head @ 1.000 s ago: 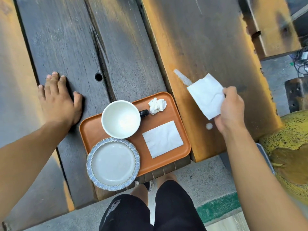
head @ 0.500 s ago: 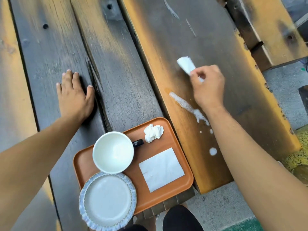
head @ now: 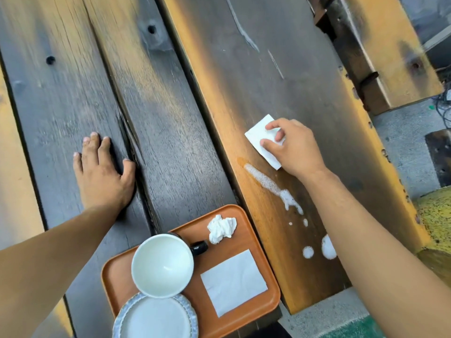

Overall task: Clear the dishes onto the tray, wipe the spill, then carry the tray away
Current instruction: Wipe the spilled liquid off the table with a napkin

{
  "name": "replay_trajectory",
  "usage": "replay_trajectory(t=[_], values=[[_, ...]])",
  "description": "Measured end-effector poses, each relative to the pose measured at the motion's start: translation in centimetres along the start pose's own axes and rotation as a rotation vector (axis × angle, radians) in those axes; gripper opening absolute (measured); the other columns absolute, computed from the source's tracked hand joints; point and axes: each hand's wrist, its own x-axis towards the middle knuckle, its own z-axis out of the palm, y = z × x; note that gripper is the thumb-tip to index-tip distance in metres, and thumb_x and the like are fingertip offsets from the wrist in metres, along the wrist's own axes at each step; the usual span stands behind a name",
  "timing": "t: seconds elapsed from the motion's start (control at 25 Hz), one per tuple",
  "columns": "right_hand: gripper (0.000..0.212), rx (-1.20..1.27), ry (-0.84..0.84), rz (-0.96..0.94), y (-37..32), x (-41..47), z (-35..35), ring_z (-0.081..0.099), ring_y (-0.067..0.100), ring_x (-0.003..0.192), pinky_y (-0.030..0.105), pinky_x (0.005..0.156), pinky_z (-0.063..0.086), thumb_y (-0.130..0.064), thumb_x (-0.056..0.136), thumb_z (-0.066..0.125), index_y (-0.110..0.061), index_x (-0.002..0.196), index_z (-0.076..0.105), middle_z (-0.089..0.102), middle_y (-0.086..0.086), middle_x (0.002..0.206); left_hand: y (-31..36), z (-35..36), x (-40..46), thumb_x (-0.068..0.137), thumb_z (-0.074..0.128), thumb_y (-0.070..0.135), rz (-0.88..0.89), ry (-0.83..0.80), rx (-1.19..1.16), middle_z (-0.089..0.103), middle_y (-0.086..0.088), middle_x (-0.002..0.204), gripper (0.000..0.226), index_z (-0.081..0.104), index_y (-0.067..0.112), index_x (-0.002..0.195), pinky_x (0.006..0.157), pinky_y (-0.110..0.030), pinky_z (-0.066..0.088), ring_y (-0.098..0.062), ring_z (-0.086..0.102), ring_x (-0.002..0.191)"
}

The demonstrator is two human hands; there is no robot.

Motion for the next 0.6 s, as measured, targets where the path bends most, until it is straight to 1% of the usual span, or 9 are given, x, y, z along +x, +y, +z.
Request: replay_trajectory(t=[0.04, 0.12, 0.2, 0.24, 0.32, 0.4, 0.44, 0.52, 0.6], values=[[0.027, -0.01, -0.013, -0.018, 0.0, 0.1, 0.4, 0.055, 0.014, 0.086, 0.029, 0.081, 0.047, -0.034, 0.087, 0.076, -0.031, 0.113, 0.068, 0.055, -0.003, 0.094, 0.0, 0.0, 0.0, 0.089, 0.043, 0.04, -0.002, 0.004, 0.003, 0.032, -0.017, 0.167, 0.071, 0.043, 0.004, 0.15, 0.128, -0.048, 0.008, -0.031, 0.023, 0.157], [0.02, 0.012, 0.028, -0.04, -0.1, 0.6, 0.9, 0.059, 0.014, 0.085, 0.033, 0.083, 0.052, -0.027, 0.086, 0.077, -0.028, 0.106, 0.073, 0.059, -0.003, 0.093, 0.1, 0.1, 0.0, 0.089, 0.044, 0.04, -0.01, 0.009, 0.006, 0.031, -0.016, 0.167, 0.071, 0.043, 0.004, 0.151, 0.129, -0.047, 0.006, -0.031, 0.022, 0.158], [0.012, 0.087, 0.073, -0.037, -0.5, 1.2, 1.1, 0.063, 0.013, 0.078, 0.037, 0.083, 0.055, -0.021, 0.087, 0.075, -0.022, 0.099, 0.077, 0.066, -0.003, 0.089, 0.2, 0.2, 0.2, 0.088, 0.044, 0.04, -0.013, 0.011, 0.011, 0.031, -0.016, 0.167, 0.072, 0.043, 0.005, 0.151, 0.129, -0.046, 0.005, -0.03, 0.022, 0.158], [0.01, 0.137, 0.067, -0.043, -1.0, 1.5, 1.3, 0.064, 0.014, 0.074, 0.038, 0.08, 0.056, -0.019, 0.088, 0.075, -0.021, 0.097, 0.078, 0.068, -0.002, 0.087, 0.2, 0.2, 0.2, 0.088, 0.044, 0.04, -0.014, 0.01, 0.013, 0.031, -0.016, 0.167, 0.072, 0.042, 0.005, 0.151, 0.129, -0.046, 0.005, -0.03, 0.022, 0.158], [0.009, 0.181, -0.007, -0.127, -1.9, 1.9, 1.9, 0.064, 0.014, 0.071, 0.033, 0.072, 0.055, -0.019, 0.089, 0.074, -0.022, 0.097, 0.079, 0.066, -0.002, 0.086, 0.1, 0.2, 0.1, 0.088, 0.045, 0.039, -0.012, 0.012, 0.014, 0.031, -0.015, 0.167, 0.072, 0.042, 0.005, 0.151, 0.129, -0.045, 0.005, -0.03, 0.022, 0.158], [0.013, 0.102, -0.145, -0.275, -2.4, 2.0, 2.5, 0.058, 0.008, 0.076, 0.021, 0.073, 0.044, -0.018, 0.092, 0.071, -0.023, 0.1, 0.078, 0.059, -0.008, 0.087, 0.0, 0.1, 0.1, 0.088, 0.045, 0.039, -0.01, 0.023, 0.019, 0.031, -0.015, 0.167, 0.072, 0.042, 0.005, 0.151, 0.128, -0.045, 0.006, -0.03, 0.022, 0.158], [0.015, 0.05, -0.214, -0.337, -2.5, 2.1, 2.7, 0.054, 0.006, 0.079, 0.019, 0.074, 0.039, -0.016, 0.093, 0.069, -0.022, 0.103, 0.078, 0.056, -0.009, 0.089, 0.1, 0.2, 0.2, 0.088, 0.045, 0.039, -0.01, 0.024, 0.016, 0.031, -0.016, 0.167, 0.072, 0.043, 0.005, 0.151, 0.128, -0.045, 0.006, -0.03, 0.023, 0.158], [0.017, -0.013, -0.301, -0.395, -2.3, 2.4, 2.5, 0.051, 0.008, 0.087, 0.017, 0.076, 0.035, -0.013, 0.095, 0.065, -0.02, 0.105, 0.078, 0.054, -0.006, 0.094, 0.1, 0.2, 0.2, 0.088, 0.045, 0.039, -0.01, 0.021, 0.01, 0.031, -0.016, 0.167, 0.072, 0.043, 0.005, 0.151, 0.128, -0.045, 0.006, -0.03, 0.023, 0.158], [0.016, -0.048, -0.371, -0.434, -2.2, 2.3, 1.9, 0.051, 0.008, 0.087, 0.019, 0.077, 0.037, -0.013, 0.096, 0.065, -0.021, 0.103, 0.078, 0.055, -0.004, 0.096, 0.1, 0.2, 0.2, 0.088, 0.046, 0.039, -0.01, 0.025, 0.018, 0.031, -0.016, 0.167, 0.072, 0.043, 0.005, 0.151, 0.129, -0.047, 0.007, -0.03, 0.023, 0.158]])
